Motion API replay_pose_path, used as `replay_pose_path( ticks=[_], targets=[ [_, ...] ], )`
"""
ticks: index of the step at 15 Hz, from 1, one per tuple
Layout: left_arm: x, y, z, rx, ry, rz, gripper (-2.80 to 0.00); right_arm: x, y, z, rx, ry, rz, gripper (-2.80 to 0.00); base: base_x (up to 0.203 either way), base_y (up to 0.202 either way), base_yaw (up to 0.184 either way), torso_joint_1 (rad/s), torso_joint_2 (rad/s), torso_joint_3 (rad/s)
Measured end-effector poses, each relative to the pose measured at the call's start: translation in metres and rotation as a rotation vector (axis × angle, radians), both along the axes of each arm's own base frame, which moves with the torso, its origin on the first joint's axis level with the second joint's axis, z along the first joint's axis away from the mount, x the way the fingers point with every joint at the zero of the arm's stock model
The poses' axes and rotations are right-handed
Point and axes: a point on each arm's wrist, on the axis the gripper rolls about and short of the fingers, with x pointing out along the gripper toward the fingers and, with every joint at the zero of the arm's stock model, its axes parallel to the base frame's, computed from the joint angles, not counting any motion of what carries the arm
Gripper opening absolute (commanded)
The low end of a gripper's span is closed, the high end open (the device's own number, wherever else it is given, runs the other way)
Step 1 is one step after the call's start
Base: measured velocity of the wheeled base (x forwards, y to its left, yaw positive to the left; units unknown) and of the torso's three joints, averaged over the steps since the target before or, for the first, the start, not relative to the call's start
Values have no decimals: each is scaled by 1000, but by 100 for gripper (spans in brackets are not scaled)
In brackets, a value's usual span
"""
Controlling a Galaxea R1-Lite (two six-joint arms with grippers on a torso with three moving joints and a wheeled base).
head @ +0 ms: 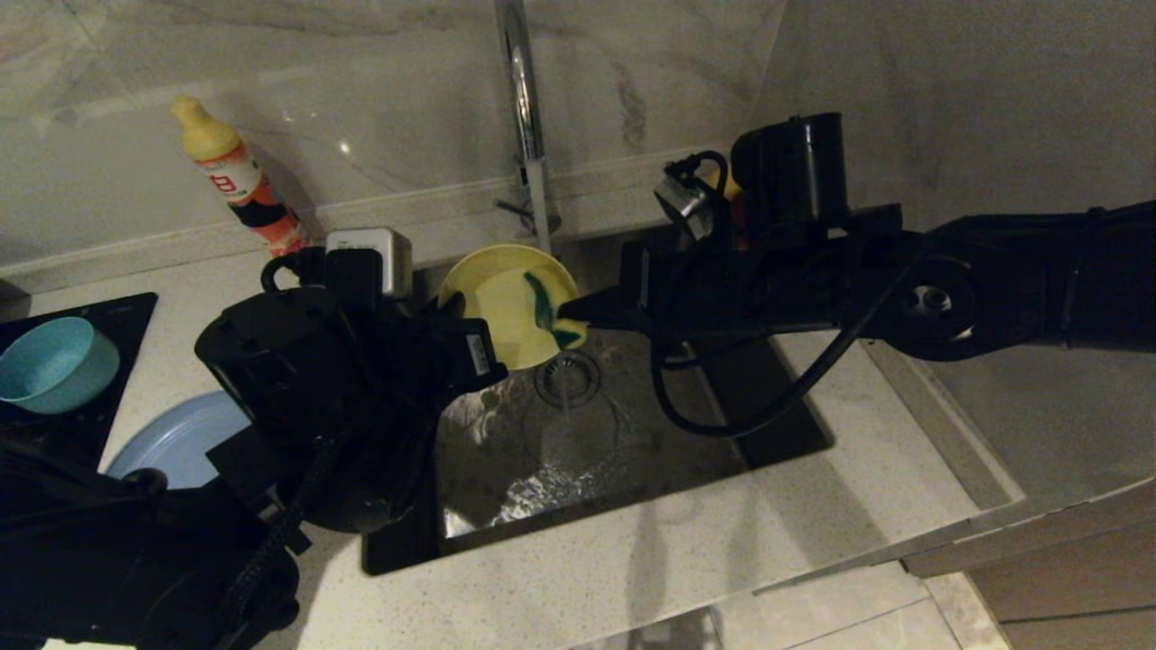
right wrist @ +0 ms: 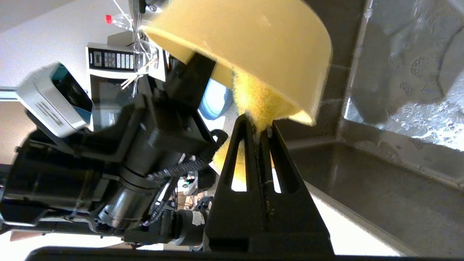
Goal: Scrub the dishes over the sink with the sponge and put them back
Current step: Wipe the bowl
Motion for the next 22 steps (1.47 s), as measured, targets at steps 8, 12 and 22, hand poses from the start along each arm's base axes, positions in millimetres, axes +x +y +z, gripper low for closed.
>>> replay_pose_path(
  ticks=[8,12,22],
  targets=[
    [-9,-5,-6,47,14,-1,-280,-9,-3,13,17,-36,9,-280,0,0,0,0,0,0],
    [-10,-5,-1,5,-37,-7,-280,-7,-1,0,-10,-9,13,-280,0,0,0,0,0,0],
    [-10,-6,-1,-4,-40,-15,-280,-24,24,-9,-27,9,89,-280,0,0,0,0,0,0]
  ],
)
